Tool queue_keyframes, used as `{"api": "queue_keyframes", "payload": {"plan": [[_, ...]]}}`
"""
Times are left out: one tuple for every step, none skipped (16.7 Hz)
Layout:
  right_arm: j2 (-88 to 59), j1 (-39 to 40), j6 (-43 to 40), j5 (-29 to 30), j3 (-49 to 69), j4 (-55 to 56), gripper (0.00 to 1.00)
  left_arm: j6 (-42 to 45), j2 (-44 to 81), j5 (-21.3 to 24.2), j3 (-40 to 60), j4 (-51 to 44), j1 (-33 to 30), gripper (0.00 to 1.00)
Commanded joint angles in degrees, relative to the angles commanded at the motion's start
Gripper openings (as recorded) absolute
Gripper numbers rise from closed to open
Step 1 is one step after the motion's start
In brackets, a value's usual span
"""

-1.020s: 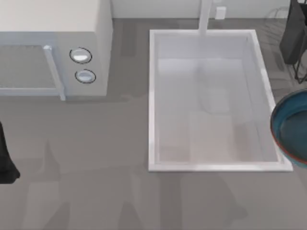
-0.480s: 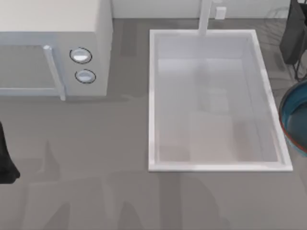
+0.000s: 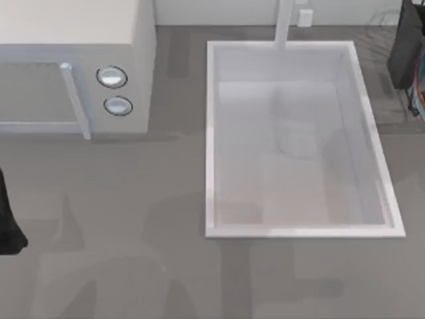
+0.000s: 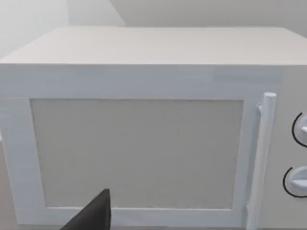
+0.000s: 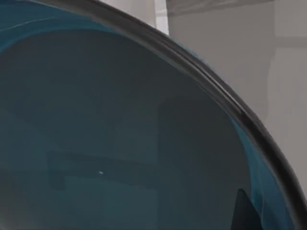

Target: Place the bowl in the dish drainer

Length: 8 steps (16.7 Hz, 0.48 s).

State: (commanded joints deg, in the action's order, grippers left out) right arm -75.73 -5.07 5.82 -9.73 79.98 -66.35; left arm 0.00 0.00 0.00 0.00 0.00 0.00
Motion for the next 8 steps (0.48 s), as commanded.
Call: {"api": "queue_keyframes", "payload": {"plan": [[1.3,-2.6,-0.3,-2.0,-1.2,4.9,0.00,0.0,0.0,0.0,0.0,0.0,0.0,1.00],[2.6,-5.2,-0.7,-4.1,-2.5,10.0,0.00,0.0,0.0,0.0,0.0,0.0,0.0,1.00],[4.0,-7.9,-1.1,-6.3,-3.8,15.4,0.00,0.0,0.0,0.0,0.0,0.0,0.0,1.00],[5.4,-10.6,-1.5,-8.5,-5.1,20.9,0.00,0.0,0.0,0.0,0.0,0.0,0.0,1.00],[6.9,-13.3,-2.0,-10.7,-6.5,26.4,0.00,0.0,0.0,0.0,0.0,0.0,0.0,1.00],[8.4,-16.0,-2.4,-12.9,-7.7,31.8,0.00,0.0,0.0,0.0,0.0,0.0,0.0,1.00],[10.0,-18.6,-2.9,-15.0,-9.0,36.9,0.00,0.0,0.0,0.0,0.0,0.0,0.0,1.00],[11.6,-21.1,-3.3,-17.1,-10.2,41.6,0.00,0.0,0.0,0.0,0.0,0.0,0.0,1.00]]}}
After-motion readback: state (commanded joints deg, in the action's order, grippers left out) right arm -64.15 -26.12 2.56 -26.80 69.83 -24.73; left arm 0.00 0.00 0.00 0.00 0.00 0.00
